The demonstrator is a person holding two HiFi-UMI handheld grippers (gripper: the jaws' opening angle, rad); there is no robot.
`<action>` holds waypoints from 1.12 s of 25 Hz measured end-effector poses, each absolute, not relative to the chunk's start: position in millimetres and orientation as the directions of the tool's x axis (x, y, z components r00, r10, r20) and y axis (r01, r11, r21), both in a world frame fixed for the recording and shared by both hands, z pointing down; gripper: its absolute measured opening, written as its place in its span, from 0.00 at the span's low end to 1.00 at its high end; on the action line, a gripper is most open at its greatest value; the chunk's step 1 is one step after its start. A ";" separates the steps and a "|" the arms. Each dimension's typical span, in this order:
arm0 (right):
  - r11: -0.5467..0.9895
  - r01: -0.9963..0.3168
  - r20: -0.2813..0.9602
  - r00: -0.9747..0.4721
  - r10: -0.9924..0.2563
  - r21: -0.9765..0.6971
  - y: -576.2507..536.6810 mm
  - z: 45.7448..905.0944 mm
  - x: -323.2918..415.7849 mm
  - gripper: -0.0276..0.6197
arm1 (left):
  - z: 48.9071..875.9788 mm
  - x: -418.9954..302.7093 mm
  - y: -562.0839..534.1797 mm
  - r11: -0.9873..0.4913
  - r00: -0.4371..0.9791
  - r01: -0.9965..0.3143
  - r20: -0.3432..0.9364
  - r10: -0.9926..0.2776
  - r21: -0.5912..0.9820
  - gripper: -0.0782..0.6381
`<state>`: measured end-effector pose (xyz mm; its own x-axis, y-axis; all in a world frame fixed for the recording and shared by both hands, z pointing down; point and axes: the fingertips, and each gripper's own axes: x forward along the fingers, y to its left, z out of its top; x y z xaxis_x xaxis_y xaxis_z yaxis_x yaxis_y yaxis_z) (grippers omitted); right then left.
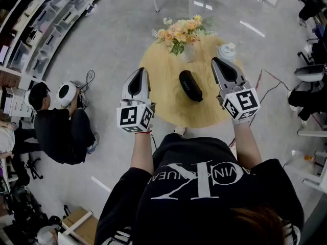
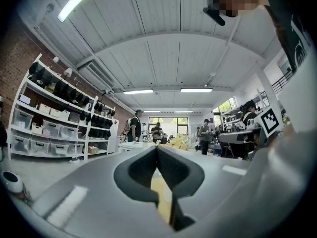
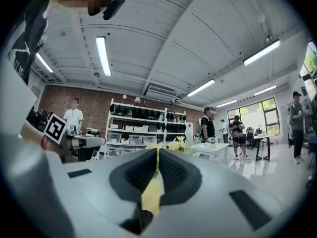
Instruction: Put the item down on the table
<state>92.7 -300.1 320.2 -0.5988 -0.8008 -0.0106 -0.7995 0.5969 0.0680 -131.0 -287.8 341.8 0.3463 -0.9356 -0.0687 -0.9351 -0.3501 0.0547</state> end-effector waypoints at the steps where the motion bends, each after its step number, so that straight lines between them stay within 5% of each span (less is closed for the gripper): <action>1: 0.596 -0.800 -0.012 -0.598 -0.801 0.067 -300.3 319.8 92.9 0.08 | 341.5 -131.3 -288.1 -0.350 0.346 -0.935 -0.070 -0.936 0.056 0.13; 28: 0.598 -0.800 -0.047 -0.600 -0.799 0.042 -307.3 316.4 94.8 0.07 | 341.4 -131.8 -294.0 -0.342 0.339 -0.938 -0.066 -0.939 0.054 0.13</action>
